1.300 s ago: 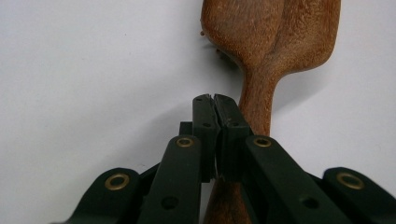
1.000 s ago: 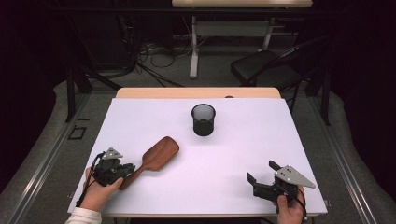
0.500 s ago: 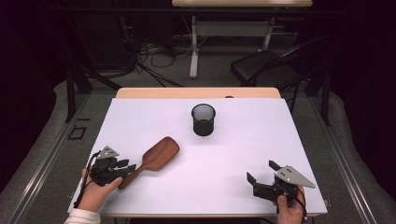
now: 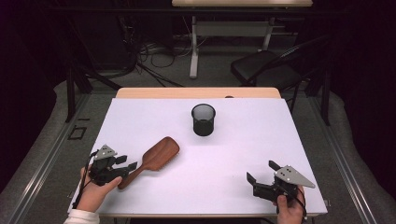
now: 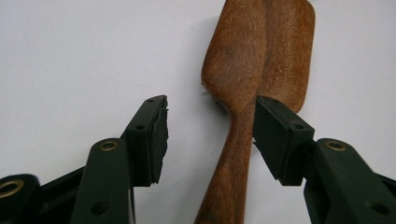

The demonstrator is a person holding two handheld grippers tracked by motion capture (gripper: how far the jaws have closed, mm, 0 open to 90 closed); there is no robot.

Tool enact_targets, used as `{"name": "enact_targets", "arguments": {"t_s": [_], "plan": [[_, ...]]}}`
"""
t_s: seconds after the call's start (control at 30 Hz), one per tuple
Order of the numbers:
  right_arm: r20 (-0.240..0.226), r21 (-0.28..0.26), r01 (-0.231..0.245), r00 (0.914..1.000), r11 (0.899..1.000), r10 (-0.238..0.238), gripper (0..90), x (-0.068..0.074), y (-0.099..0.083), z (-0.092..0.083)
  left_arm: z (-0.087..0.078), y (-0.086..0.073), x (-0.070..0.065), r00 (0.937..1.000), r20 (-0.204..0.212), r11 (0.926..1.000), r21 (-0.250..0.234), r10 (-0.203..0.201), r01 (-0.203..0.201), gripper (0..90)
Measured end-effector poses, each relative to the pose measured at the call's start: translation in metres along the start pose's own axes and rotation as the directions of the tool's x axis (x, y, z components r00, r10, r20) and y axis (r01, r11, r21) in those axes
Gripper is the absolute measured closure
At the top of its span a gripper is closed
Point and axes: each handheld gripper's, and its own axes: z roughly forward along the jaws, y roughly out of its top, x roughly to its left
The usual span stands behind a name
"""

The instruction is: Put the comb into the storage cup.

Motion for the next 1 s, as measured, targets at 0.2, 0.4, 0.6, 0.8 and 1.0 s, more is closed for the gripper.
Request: {"name": "enact_targets", "arguments": {"t_s": [0.2, 0.4, 0.6, 0.8, 1.0], "plan": [[0.0, 0.001, 0.0, 1.0, 1.0, 0.0, 7.5, -0.0001, -0.0001, 0.0, -0.0015, 0.0013, 0.0003, 0.9991, 0.041, 1.0, -0.002, -0.005, 0.005, 47.6], [0.001, 0.002, 0.0, 1.0, 1.0, 0.0, 7.5, -0.0003, -0.0002, 0.0, -0.0037, 0.0031, -0.0033, 0.9989, 0.038, 0.9996, -0.009, 0.028, -0.027, 47.1], [0.001, 0.002, 0.002, 1.0, 1.0, -0.002, 7.5, -0.0002, -0.0003, 0.0003, -0.0033, 0.0048, -0.0058, 0.9977, 0.044, 0.9987, -0.005, 0.051, -0.051, 42.0], [0.0, 0.008, 0.0, 1.0, 1.0, 0.0, 7.5, -0.0003, -0.0003, 0.0, -0.0028, 0.0054, -0.0062, 0.9969, 0.047, 0.9979, 0.007, 0.064, -0.064, 29.5], [-0.003, 0.007, -0.001, 1.0, 1.0, 0.001, 7.5, 0.0, -0.0004, 0.0008, 0.0009, 0.0064, -0.0069, 0.9959, 0.031, 0.995, 0.048, 0.086, -0.087, 23.3]]}}
